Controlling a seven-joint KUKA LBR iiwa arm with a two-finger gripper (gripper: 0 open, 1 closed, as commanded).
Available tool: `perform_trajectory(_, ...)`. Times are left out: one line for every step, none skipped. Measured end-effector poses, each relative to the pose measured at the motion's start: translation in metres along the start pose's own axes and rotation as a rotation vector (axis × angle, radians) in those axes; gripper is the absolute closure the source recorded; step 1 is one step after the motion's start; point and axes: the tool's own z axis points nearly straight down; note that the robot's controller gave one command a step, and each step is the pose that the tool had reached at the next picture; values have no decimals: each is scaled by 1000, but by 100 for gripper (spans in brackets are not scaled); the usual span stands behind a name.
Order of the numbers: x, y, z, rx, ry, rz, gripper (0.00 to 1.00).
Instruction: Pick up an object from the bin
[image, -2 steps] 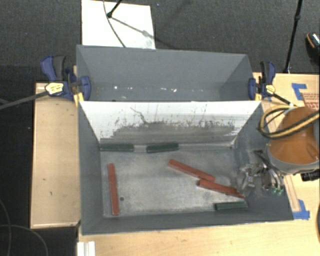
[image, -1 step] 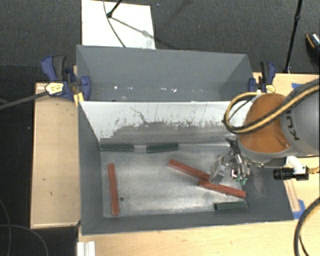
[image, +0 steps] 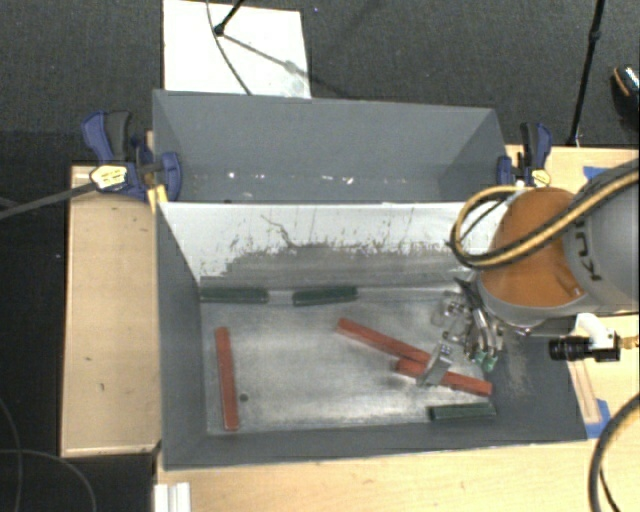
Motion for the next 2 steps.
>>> perform_trajectory(8,37,39,0,7,2,0)
perform_trajectory(6,35,37,1,4,0,100)
